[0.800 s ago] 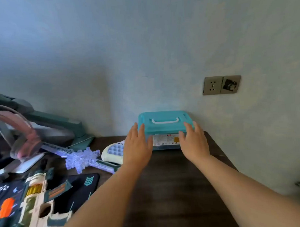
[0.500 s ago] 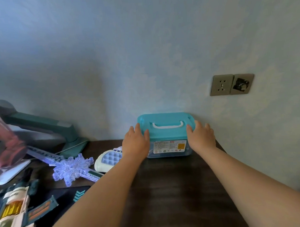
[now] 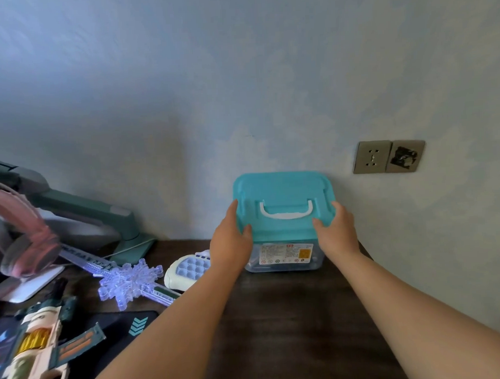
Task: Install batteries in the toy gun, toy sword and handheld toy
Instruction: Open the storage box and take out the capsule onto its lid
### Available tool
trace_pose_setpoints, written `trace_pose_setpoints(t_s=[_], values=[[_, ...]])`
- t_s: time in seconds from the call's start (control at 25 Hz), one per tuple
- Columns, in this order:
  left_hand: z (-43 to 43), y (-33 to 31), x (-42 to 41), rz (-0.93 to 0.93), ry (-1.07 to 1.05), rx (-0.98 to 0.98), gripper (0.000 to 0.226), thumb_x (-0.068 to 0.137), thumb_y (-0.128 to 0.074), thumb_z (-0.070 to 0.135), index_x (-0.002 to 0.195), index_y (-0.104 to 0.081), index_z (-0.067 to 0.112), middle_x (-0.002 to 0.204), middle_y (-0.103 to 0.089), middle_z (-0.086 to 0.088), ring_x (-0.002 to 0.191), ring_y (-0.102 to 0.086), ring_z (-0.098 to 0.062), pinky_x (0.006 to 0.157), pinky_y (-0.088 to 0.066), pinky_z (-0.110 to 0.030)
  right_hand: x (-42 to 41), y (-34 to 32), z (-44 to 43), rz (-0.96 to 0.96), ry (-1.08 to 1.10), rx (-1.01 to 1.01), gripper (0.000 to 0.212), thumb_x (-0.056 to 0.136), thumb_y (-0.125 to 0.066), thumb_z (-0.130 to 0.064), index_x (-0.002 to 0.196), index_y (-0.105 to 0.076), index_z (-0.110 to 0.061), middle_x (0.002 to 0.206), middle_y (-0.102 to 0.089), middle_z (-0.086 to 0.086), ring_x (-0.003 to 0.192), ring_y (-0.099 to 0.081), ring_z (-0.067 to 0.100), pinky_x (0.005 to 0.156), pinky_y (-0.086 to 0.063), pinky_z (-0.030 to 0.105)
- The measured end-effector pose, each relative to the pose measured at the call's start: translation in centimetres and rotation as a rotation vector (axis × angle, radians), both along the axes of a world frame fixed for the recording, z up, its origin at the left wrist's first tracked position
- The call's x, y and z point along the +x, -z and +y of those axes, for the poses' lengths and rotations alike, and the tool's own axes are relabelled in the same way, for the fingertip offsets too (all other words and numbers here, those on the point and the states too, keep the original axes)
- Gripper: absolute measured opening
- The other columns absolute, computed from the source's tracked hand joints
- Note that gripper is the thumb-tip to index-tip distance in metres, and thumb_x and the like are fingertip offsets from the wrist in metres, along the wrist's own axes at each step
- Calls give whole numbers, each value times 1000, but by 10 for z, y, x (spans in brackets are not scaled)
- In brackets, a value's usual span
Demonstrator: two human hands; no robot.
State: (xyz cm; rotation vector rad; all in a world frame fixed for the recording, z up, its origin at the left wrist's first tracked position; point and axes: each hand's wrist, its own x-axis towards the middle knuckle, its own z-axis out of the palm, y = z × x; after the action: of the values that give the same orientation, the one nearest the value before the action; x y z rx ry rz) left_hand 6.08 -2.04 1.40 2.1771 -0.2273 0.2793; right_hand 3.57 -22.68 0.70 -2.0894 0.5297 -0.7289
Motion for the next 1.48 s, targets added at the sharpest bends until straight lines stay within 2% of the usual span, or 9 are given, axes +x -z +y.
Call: trace_pose_setpoints(t_s=[0.2,0.32,0.4,0.52,0.76,0.96,1.2,1.36,1.48], values=[[10,11,-22,-88,-101,-120,81,83,-70,14,152,-30,30,122,-64,4,106,-61,-22,90,-52,-43,-35,-1,2,-25,145,-105,56,79,-70,-20,130,-47,-25,114,-57,-4,108,-52,24,85,-48,41],[19,30,-36,-54,-91,-118,44,83,-63,10,124,-57,24,111,-65,-2,91,-64,-22,80,-52,-38,-53,8,2,-61,96,537,12,91,-50,-18,97,-56,-26,103,-65,6,94,-64,27,77,-54,39],[27,43,-46,-21,-59,-49,25,90,-58,9,112,-63,19,108,-68,-4,94,-64,-21,77,-45,-29,-70,15,-2,-65,84,968,17,99,-40,-23,102,-55,-18,101,-65,11,91,-65,28,82,-55,40],[37,63,-56,69,60,135,31,97,-56,10,125,-61,23,118,-68,-1,104,-63,-15,84,-45,-22,-87,29,-10,-1,89,1136,20,96,-50,-25,111,-55,-13,108,-61,15,102,-62,32,91,-52,48],[49,69,-50,92,353,713,56,97,-50,5,147,-41,27,158,-35,1,139,-42,-18,115,-30,-30,-92,39,-10,487,147,414,41,91,-57,-3,129,-58,-17,126,-59,10,93,-60,20,73,-53,31],[42,47,-40,-56,486,1092,54,98,-49,6,145,-44,32,147,-48,0,131,-45,-21,105,-43,-37,-89,49,-16,727,177,-204,18,90,-53,-14,88,-70,-10,92,-67,9,78,-61,23,64,-49,32],[20,10,-7,-228,-36,285,33,99,-47,20,130,-56,18,130,-59,-6,115,-54,-24,84,-46,-36,-47,-2,12,-50,156,-427,22,97,-44,-19,101,-65,-10,102,-60,8,100,-51,26,81,-48,41],[3,10,29,168,-34,57,55,100,-49,34,149,-35,12,150,-42,-15,130,-48,-33,104,-41,-41,9,-25,32,206,-216,-420,24,96,-46,-18,100,-68,-9,99,-58,4,97,-54,24,86,-45,39],[-5,14,43,332,9,-76,64,95,-53,22,153,-28,11,151,-40,-17,127,-51,-34,96,-44,-37,46,-26,31,493,-251,-337,33,96,-51,-28,120,-62,-8,122,-61,8,112,-56,28,92,-44,35]])
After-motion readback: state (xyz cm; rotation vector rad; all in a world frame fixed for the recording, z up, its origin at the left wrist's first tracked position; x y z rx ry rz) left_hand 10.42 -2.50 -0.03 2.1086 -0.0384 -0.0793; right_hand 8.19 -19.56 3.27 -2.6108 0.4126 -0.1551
